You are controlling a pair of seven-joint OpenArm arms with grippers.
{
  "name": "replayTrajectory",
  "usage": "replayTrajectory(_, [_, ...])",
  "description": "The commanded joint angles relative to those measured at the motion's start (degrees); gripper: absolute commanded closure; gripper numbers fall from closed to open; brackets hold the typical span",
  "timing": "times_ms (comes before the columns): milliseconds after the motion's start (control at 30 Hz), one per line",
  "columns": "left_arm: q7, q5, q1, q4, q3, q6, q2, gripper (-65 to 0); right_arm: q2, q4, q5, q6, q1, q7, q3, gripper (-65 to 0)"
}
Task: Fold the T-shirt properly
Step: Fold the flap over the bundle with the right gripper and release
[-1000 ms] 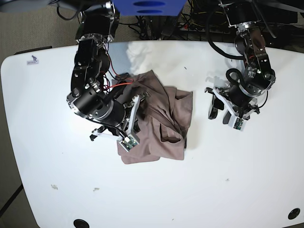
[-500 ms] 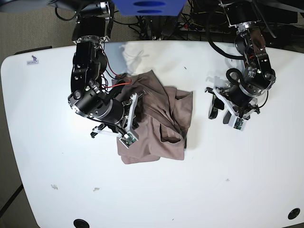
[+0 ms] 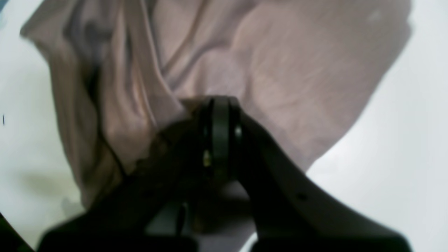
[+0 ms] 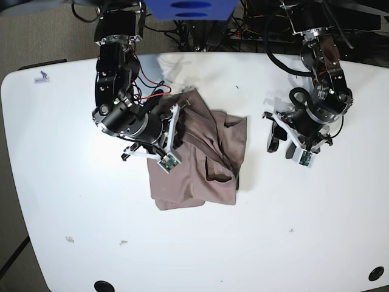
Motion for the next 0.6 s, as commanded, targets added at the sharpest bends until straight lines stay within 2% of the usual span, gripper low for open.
replayTrajectory(0, [-1.46,-0.62,-0.65,1.00,0.01,0.06,-0.41,-30.7,-0.09,0.60,0.93,0.07,1.37,2.61,-1.76,0.0])
replayTrajectory(400, [-1.46,-0.71,-0.56,1.00,0.01,0.06,-0.41,-30.7,0.44,1.21,1.01,0.07,-2.14,2.26,-6.86,0.0])
replayTrajectory(567, [-1.46,-0.62,-0.47,1.00,0.01,0.06,-0.41,-30.7,-1.05,1.04,1.01,0.07,-2.93,2.43,-9.32,0.0])
